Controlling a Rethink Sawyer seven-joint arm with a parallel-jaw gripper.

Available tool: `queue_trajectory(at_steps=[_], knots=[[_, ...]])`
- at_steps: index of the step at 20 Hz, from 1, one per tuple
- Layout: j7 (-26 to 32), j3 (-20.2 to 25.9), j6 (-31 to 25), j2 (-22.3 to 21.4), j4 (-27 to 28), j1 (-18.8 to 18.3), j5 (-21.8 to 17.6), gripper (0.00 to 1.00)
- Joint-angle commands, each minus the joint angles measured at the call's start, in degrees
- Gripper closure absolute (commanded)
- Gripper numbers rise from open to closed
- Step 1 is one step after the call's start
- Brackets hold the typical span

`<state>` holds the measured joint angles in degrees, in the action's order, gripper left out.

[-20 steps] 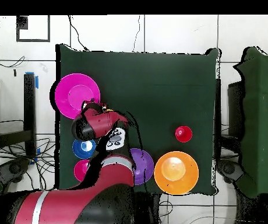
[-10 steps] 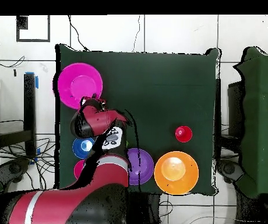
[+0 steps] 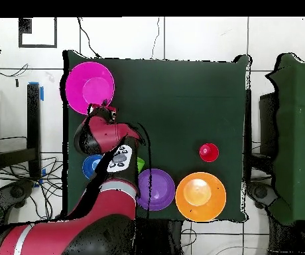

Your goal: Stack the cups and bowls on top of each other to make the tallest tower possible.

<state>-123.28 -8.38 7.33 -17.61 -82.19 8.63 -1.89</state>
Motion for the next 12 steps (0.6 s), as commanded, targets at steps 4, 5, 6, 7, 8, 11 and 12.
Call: queue_trajectory(at_steps=[4, 5, 6, 7, 8, 11, 12], knots=[[-4.1, 1.3, -12.0, -6.1, -2.0, 0.3, 1.2, 1.00], [-3.7, 0.3, -13.7, -6.1, -1.3, 1.0, 1.3, 1.00], [-3.3, -0.8, -15.3, -6.0, -0.7, 1.7, 1.3, 1.00], [-2.9, -1.9, -16.9, -6.0, 0.0, 2.4, 1.4, 1.00], [-2.5, -2.9, -18.6, -6.0, 0.6, 3.2, 1.4, 1.00], [-0.4, -5.1, -22.6, -9.0, 0.8, 3.9, -0.5, 1.00], [-0.2, -5.3, -23.1, -9.3, 0.9, 3.9, -1.0, 1.00]])
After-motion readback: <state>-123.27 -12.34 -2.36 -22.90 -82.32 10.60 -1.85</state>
